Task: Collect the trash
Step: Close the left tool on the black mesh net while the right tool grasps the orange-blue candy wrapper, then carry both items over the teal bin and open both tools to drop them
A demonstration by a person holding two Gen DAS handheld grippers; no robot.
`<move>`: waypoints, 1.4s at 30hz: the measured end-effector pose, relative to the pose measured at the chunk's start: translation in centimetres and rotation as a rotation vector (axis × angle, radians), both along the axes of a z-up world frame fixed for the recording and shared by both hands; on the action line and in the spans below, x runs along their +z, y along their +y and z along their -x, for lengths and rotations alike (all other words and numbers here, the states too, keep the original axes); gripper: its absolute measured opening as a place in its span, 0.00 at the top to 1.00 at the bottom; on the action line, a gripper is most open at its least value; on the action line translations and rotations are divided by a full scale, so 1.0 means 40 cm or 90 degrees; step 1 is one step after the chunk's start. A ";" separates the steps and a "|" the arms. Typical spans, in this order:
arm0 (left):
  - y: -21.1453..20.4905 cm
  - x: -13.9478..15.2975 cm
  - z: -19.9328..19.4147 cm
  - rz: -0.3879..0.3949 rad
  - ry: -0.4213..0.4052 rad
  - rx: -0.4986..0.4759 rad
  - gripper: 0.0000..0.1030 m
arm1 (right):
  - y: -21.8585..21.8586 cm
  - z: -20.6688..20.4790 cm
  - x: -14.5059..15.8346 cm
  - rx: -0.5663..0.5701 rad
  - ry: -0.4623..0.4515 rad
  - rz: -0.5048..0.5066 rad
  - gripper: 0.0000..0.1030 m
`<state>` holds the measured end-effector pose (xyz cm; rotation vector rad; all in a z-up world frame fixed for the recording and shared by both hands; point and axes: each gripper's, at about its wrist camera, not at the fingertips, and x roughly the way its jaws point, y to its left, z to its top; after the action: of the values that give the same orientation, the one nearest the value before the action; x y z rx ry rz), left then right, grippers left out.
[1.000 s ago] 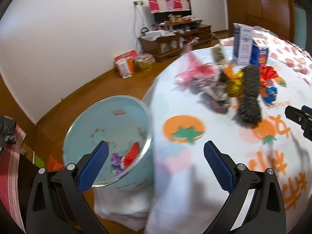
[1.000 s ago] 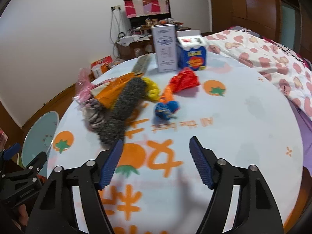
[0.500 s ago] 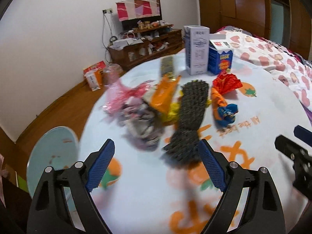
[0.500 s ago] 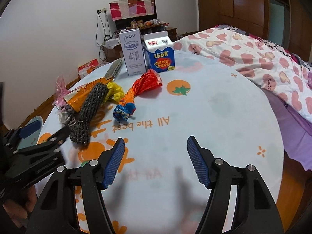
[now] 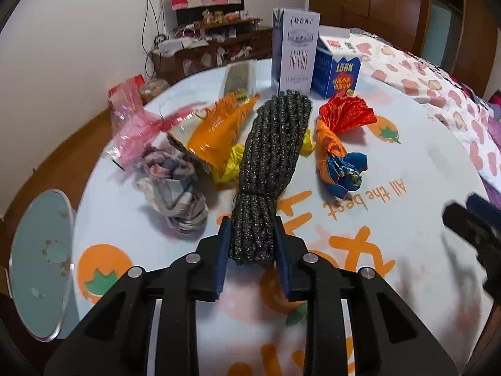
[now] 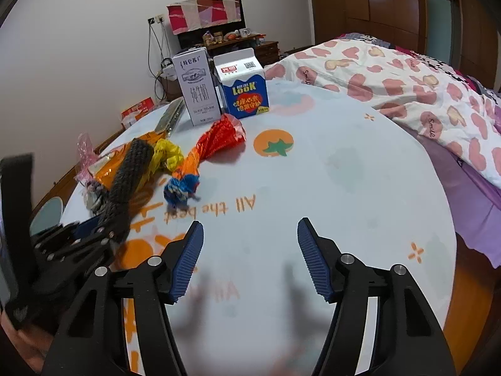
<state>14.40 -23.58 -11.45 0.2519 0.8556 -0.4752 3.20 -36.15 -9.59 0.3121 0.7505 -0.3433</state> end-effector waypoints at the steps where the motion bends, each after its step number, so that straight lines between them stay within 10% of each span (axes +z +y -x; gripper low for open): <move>1: 0.008 0.009 0.008 0.003 -0.006 -0.001 0.75 | 0.001 -0.008 0.002 0.003 -0.002 0.001 0.40; 12: 0.161 0.134 0.056 0.017 -0.082 0.043 0.75 | 0.037 -0.239 -0.024 0.064 0.017 -0.023 0.42; 17: 0.216 0.140 0.042 0.014 -0.077 0.079 0.75 | 0.043 -0.306 -0.088 0.086 0.068 -0.075 0.64; 42: 0.282 0.137 0.108 -0.012 -0.082 0.100 0.74 | 0.231 0.008 0.034 0.127 -0.004 -0.010 0.76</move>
<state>10.06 -12.31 -5.97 0.2282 0.7486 -0.3007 2.89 -26.89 -8.24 0.2505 0.7720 -0.1480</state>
